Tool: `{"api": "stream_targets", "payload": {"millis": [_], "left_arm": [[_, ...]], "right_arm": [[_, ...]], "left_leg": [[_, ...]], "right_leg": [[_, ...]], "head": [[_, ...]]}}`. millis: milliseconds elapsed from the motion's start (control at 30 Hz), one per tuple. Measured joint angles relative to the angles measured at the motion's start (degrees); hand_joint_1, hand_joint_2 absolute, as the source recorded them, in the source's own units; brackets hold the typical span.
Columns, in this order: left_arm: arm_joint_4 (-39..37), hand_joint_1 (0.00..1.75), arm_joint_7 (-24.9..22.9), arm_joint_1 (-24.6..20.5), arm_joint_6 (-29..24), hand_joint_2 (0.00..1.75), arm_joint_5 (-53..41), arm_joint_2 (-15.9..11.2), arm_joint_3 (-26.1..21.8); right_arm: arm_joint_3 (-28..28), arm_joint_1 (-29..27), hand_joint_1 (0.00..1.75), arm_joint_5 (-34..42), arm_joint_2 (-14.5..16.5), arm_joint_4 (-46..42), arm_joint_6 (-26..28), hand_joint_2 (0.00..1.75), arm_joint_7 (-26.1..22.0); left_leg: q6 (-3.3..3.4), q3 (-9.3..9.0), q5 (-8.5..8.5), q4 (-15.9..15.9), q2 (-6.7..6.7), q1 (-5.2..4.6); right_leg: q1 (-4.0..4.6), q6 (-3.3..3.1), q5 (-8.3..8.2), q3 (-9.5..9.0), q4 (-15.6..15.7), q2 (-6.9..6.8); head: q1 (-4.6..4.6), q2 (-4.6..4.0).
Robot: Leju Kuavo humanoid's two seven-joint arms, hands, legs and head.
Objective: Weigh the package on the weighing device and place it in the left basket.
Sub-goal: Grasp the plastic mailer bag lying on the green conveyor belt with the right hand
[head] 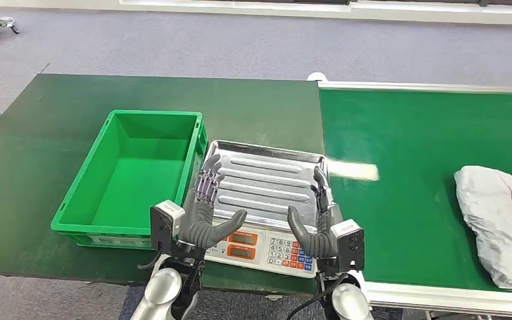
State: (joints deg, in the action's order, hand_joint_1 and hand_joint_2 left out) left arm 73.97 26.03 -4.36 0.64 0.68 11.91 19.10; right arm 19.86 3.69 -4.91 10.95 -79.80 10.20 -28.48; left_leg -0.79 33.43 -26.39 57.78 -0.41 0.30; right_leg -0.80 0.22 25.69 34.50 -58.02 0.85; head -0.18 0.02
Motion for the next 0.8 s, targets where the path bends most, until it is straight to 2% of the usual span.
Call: {"api": "stream_targets", "payload": {"millis": [233,400,500,667,800], "left_arm": [[-0.81,0.00,0.38,0.12,0.48,1.75,-0.27,-0.04,-0.62],[-0.90,0.00,0.30,0.46,0.50,1.75,-0.85,-0.04,-1.03],[-1.02,0.00,0.29,0.58,0.48,1.75,-0.88,-0.04,-1.44],[-1.15,0.00,0.29,0.61,0.48,1.75,-0.90,-0.04,-1.79],[-1.15,0.00,0.29,0.61,0.48,1.75,-0.91,-0.04,-1.80]], "right_arm": [[-8.43,3.58,0.00,-7.38,-1.49,2.80,4.07,1.75,1.99],[-15.48,7.66,0.00,-14.15,-3.59,9.28,10.56,1.75,3.68],[-19.36,9.92,0.00,-16.57,-4.84,13.44,12.51,1.75,4.08],[-22.64,12.18,0.00,-19.91,-5.99,18.08,15.06,1.75,5.10],[-24.92,15.56,0.00,-26.31,-7.60,24.02,19.46,1.75,7.80]], "left_leg": [[0.03,0.00,0.01,0.01,-0.01,0.00],[0.04,0.01,0.02,0.01,-0.06,-0.01],[0.04,0.00,0.02,0.02,-0.07,-0.01],[0.03,0.00,0.02,0.02,-0.05,-0.01],[0.04,0.00,0.02,0.01,-0.05,-0.01]], "right_leg": [[-0.04,0.01,-0.01,-0.02,0.00,-0.01],[-0.05,0.03,-0.03,-0.03,0.00,-0.03],[-0.05,0.05,-0.04,-0.03,0.00,-0.04],[-0.03,0.05,-0.05,-0.02,0.00,-0.04],[-0.04,0.05,-0.05,-0.02,0.00,-0.03]], "head": [[0.00,0.00],[0.01,0.00],[0.01,0.00],[0.00,0.00],[0.01,0.00]]}}
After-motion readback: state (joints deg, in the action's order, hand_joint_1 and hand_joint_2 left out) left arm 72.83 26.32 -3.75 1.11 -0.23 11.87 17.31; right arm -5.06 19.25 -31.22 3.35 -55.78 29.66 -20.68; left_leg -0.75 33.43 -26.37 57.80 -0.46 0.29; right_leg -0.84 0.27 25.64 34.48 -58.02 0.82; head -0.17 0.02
